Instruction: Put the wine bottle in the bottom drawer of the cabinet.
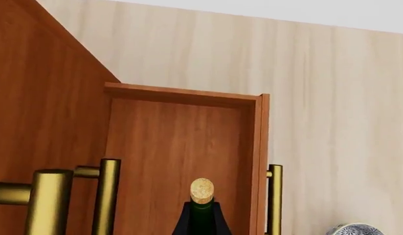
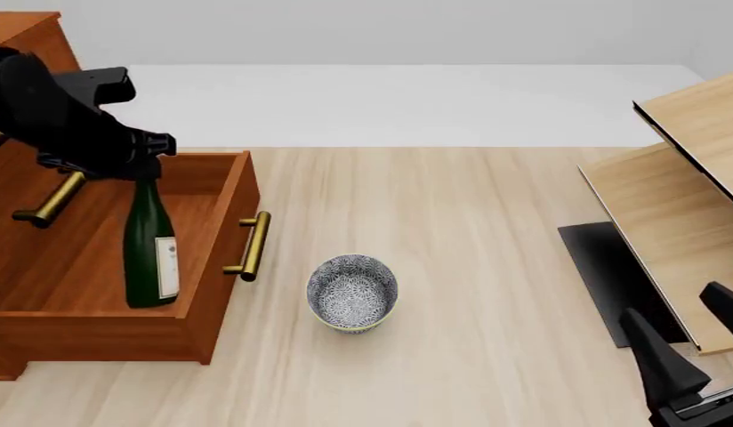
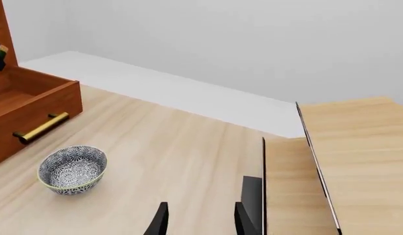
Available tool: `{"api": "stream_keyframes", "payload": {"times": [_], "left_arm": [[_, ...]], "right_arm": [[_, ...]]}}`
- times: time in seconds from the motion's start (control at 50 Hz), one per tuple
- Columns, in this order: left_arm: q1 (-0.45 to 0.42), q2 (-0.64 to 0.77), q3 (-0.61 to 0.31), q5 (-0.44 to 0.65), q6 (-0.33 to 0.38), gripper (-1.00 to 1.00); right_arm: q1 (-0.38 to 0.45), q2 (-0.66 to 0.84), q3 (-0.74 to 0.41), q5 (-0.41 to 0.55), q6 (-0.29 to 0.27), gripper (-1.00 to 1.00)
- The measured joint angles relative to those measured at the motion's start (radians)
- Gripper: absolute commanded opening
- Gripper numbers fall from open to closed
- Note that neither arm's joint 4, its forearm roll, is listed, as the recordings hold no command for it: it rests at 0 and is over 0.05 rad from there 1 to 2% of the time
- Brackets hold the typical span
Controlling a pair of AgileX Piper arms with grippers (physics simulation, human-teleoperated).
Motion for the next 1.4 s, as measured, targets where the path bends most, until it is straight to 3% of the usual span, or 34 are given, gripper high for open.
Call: {"api": "stream_keyframes", "payload": {"times": [0.52, 1.4], "left_arm": [[-0.013, 0.032, 0.013, -0.05, -0.027, -1.0], [-0.103, 0.07, 0.073, -0.222, -0.19, -1.0]], "right_arm": [[-0.006, 0.001, 0.0, 0.003, -0.003, 1.0], [-0.016, 0.002, 0.0, 0.01, -0.007, 1.0]]}}
